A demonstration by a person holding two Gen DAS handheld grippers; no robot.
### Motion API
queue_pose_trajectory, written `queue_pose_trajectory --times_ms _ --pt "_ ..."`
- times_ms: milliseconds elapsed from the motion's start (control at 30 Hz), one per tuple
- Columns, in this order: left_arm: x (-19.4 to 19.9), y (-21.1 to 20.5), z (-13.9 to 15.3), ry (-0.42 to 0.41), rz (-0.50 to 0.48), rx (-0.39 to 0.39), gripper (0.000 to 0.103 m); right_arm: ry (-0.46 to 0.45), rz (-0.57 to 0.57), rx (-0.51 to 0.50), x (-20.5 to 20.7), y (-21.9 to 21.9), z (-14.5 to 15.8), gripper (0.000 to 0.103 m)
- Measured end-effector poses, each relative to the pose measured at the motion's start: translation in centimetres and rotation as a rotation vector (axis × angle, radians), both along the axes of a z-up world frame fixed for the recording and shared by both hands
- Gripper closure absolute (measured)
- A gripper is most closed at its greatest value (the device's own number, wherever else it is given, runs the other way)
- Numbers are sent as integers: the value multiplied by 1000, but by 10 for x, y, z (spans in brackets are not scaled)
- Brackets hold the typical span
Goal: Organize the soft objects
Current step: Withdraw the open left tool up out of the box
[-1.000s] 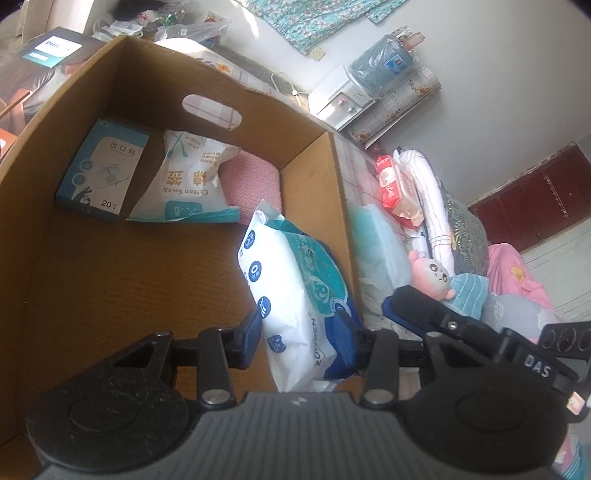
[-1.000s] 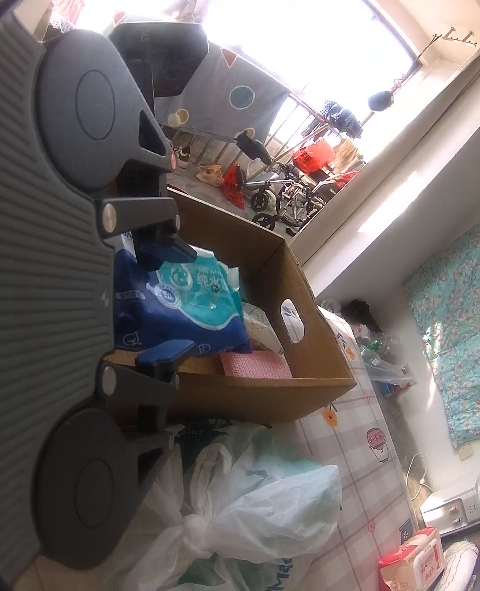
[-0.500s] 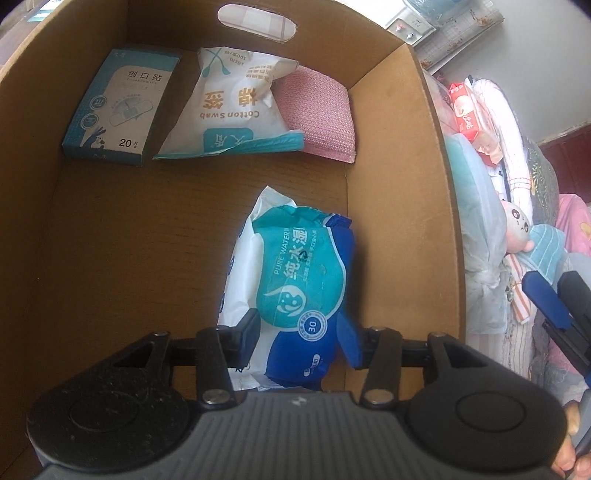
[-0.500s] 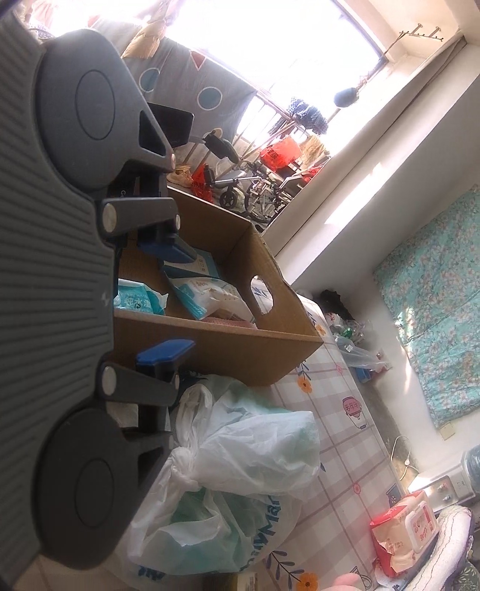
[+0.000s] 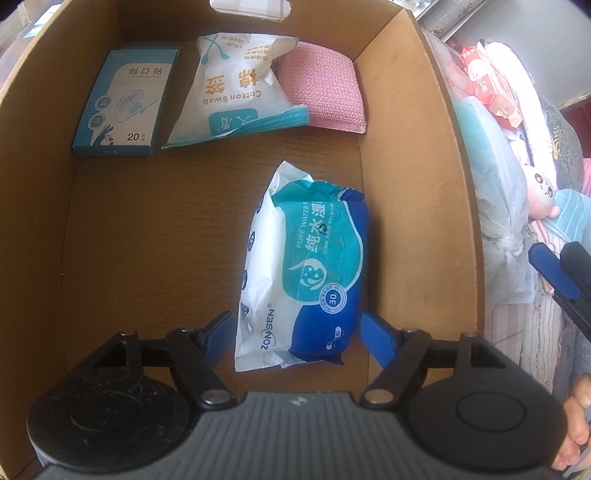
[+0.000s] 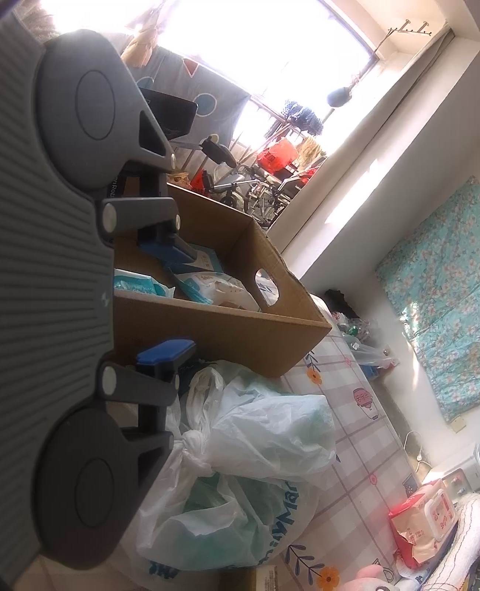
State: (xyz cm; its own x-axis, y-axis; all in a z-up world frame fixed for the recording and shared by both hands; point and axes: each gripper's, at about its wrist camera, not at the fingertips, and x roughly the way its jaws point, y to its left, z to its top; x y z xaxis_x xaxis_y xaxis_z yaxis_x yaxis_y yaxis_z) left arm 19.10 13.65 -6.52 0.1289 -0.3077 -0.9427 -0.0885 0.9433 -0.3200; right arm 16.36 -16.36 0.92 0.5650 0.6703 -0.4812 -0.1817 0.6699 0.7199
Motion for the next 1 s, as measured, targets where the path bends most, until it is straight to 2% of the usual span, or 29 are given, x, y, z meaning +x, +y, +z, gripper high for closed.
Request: queue_pose_trajectory --times_ms 133,167,200,300,333,533,867,967,1000 --pt "4 -5 -18 86 -1 -20 29 15 2 16 0 -1 -5 57" --pt "4 -7 -20 91 -1 -15 33 16 1 17 0 -2 -6 57" --pt "4 -7 -22 92 -1 -12 43 17 -3 18 1 -3 -6 57" --pt "6 -7 -23 88 4 -45 59 20 -18 24 2 -9 -9 57" --pt "8 -8 -23 75 5 -51 61 23 -22 26 2 -11 -10 57" --pt "22 -19 -15 -27 -33 6 62 36 -34 30 3 -17 -16 57" --pt "28 -22 -12 -71 -3 11 57 46 -58 20 1 -22 -19 57" --pt "24 -22 -11 -87 4 5 54 51 -65 14 -2 -22 -21 57" --pt "24 -21 -11 -87 12 4 46 51 -69 13 -3 -22 -21 57"
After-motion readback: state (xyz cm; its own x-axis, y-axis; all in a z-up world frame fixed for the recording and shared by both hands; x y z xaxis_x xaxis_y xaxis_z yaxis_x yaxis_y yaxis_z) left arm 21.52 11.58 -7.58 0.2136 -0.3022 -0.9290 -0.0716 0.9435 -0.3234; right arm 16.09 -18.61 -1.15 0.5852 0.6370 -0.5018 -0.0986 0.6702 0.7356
